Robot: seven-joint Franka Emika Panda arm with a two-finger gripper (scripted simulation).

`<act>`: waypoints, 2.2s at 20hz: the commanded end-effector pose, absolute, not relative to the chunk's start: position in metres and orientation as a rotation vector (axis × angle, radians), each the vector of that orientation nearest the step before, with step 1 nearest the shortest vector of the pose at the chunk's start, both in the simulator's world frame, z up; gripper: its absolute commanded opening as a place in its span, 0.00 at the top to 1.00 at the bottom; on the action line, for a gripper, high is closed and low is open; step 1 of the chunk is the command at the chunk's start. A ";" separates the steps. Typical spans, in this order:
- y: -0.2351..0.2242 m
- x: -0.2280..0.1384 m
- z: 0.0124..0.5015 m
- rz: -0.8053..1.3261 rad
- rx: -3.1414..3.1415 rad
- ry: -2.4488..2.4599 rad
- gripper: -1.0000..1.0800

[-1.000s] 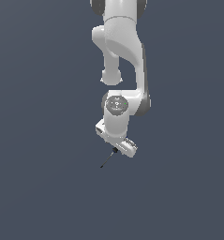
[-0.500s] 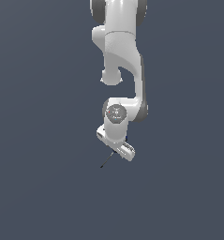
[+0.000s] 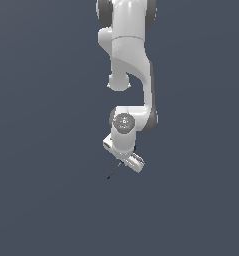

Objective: Pick up the object and move it to a goal position.

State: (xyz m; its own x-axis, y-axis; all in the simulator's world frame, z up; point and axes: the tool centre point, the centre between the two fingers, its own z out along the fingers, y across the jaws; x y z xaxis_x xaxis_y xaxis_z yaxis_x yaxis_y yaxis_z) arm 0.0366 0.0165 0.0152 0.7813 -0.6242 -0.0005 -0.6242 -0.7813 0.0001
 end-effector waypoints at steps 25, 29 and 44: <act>0.054 0.140 0.262 -0.415 -2.870 0.822 1.00; 0.066 0.156 0.343 -0.536 -2.827 0.752 1.00; 0.086 0.166 0.471 -0.713 -2.747 0.643 1.00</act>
